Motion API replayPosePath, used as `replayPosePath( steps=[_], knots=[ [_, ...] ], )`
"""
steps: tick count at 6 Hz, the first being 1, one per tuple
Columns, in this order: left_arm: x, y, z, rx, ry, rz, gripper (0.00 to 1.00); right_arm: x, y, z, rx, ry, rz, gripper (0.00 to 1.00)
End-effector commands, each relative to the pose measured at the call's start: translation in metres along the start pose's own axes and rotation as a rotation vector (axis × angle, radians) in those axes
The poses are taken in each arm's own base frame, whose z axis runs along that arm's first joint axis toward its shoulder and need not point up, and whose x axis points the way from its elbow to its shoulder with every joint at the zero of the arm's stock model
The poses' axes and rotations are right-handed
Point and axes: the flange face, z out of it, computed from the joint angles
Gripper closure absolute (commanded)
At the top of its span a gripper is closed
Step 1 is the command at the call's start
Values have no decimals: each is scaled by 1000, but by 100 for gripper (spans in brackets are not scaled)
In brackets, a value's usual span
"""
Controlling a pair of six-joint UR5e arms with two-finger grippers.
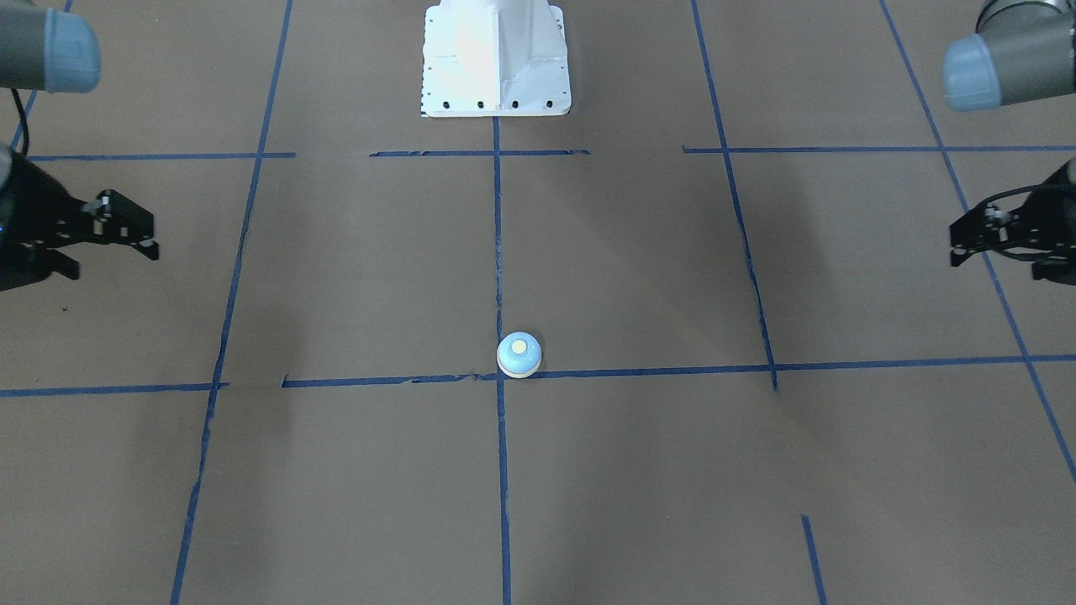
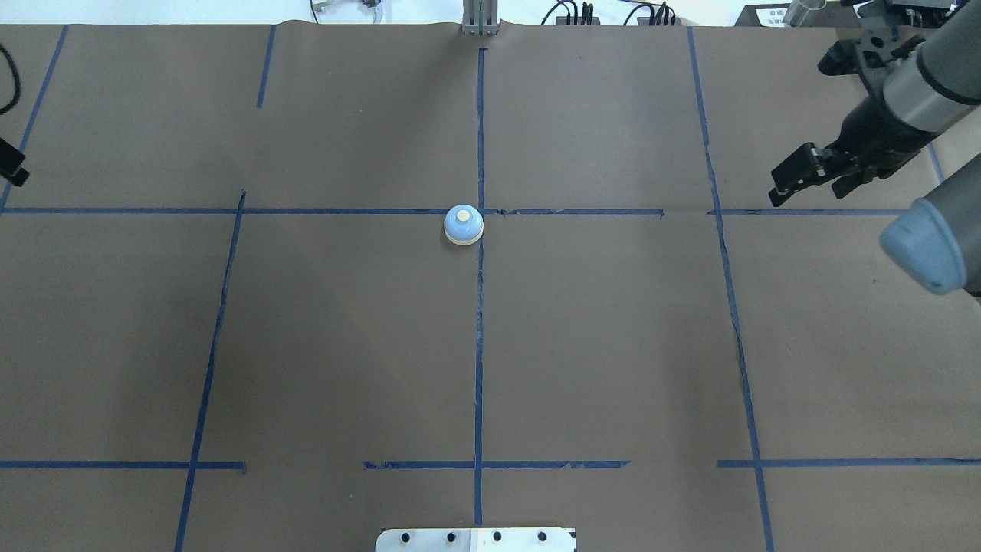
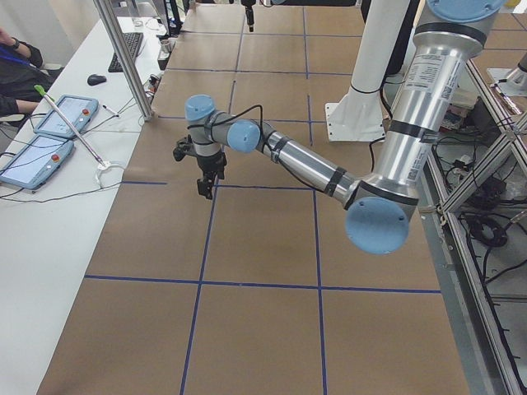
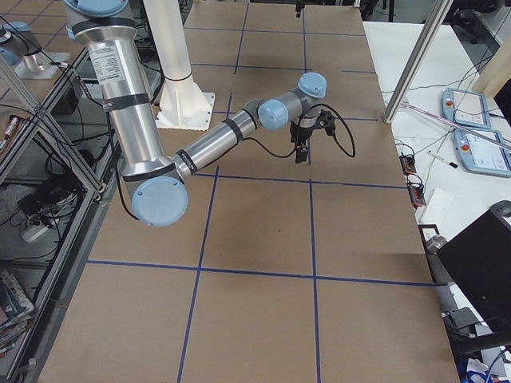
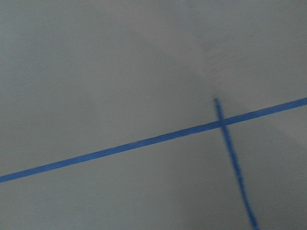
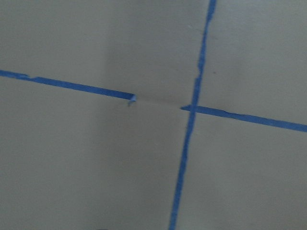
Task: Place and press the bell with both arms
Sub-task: 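Move the right gripper over the bell, then press down on the bell top with the right gripper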
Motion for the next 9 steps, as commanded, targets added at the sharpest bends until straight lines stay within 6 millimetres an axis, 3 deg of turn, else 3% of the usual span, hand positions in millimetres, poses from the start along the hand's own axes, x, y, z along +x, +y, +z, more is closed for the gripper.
replayPosePath(
  steps=[1,2,3,4,5,6,7,8,9],
  knots=[
    [-98,73,4,-19,15,-78,0,-152,-3,34,51,18,88,0],
    [-115,91,9,-31,16,-72,0,-225,-22,51,56,19,162,0],
    [-126,125,31,-60,34,-83,0,-294,-48,71,55,46,190,1],
    [-127,138,39,-47,66,-77,0,-338,-73,96,60,89,195,4],
    [-125,139,39,-42,96,-81,0,-360,-93,131,90,61,221,12],
    [-125,139,38,-41,96,-79,0,-376,-111,147,117,58,236,38],
    [-125,139,38,-42,98,-82,0,-376,-114,150,117,65,238,74],
    [-124,139,37,-40,98,-80,0,-370,-115,164,113,92,242,94],
    [-124,139,38,-41,98,-81,0,-373,-111,170,106,98,235,95]
  ],
)
